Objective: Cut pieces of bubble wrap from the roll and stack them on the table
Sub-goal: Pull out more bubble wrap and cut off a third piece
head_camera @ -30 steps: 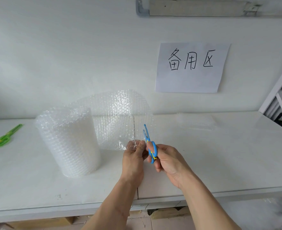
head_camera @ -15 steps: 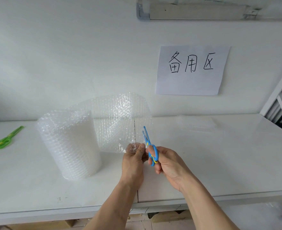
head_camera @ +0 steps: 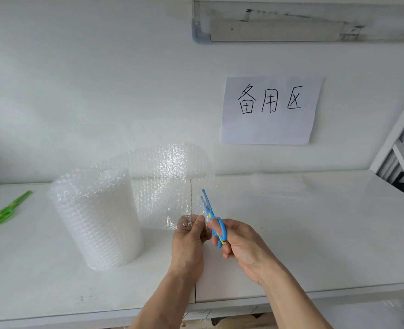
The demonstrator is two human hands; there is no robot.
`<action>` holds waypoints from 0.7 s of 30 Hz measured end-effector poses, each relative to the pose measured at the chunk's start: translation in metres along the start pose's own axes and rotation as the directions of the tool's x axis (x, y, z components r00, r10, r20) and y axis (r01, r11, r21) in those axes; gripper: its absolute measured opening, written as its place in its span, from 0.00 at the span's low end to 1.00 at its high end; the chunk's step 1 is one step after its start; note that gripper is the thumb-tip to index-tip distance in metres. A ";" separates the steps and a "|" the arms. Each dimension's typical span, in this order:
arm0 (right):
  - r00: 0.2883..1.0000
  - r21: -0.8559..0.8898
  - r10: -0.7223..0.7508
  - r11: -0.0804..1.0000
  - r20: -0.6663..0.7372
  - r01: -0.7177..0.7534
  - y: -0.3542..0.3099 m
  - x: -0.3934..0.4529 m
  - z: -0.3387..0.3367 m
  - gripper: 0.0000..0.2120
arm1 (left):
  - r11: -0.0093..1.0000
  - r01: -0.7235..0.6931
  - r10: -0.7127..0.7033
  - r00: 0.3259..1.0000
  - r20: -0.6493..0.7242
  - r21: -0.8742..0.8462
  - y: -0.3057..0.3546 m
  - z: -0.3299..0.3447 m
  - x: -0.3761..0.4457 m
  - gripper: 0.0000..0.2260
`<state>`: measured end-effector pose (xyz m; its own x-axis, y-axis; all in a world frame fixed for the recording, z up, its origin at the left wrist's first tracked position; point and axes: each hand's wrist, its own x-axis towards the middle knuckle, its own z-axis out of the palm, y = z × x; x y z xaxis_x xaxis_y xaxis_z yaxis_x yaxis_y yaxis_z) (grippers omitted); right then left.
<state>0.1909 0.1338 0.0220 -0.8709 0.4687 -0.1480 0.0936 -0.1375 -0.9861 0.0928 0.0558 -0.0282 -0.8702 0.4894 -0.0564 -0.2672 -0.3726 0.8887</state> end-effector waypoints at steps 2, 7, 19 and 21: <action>1.000 0.012 0.008 1.000 0.029 -0.008 0.001 -0.003 -0.003 0.30 | 1.000 0.008 -0.008 1.000 -0.016 -0.008 0.000 -0.001 0.001 0.05; 0.999 0.048 0.028 0.998 0.043 -0.030 0.008 -0.009 -0.004 0.28 | 1.000 0.013 -0.013 0.999 -0.040 -0.008 -0.001 0.000 0.003 0.05; 0.999 -0.068 -0.020 0.997 0.028 0.022 0.011 -0.010 0.002 0.20 | 0.999 0.028 -0.028 1.000 0.004 0.018 0.007 0.003 -0.006 0.06; 0.999 -0.040 -0.035 0.999 0.015 0.035 0.012 -0.010 0.004 0.21 | 1.000 0.021 -0.021 1.000 0.014 0.017 0.009 0.004 -0.008 0.06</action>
<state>0.1986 0.1242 0.0116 -0.8807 0.4600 -0.1126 0.0820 -0.0861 -0.9929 0.0995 0.0517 -0.0177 -0.8585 0.5082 -0.0689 -0.2784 -0.3490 0.8948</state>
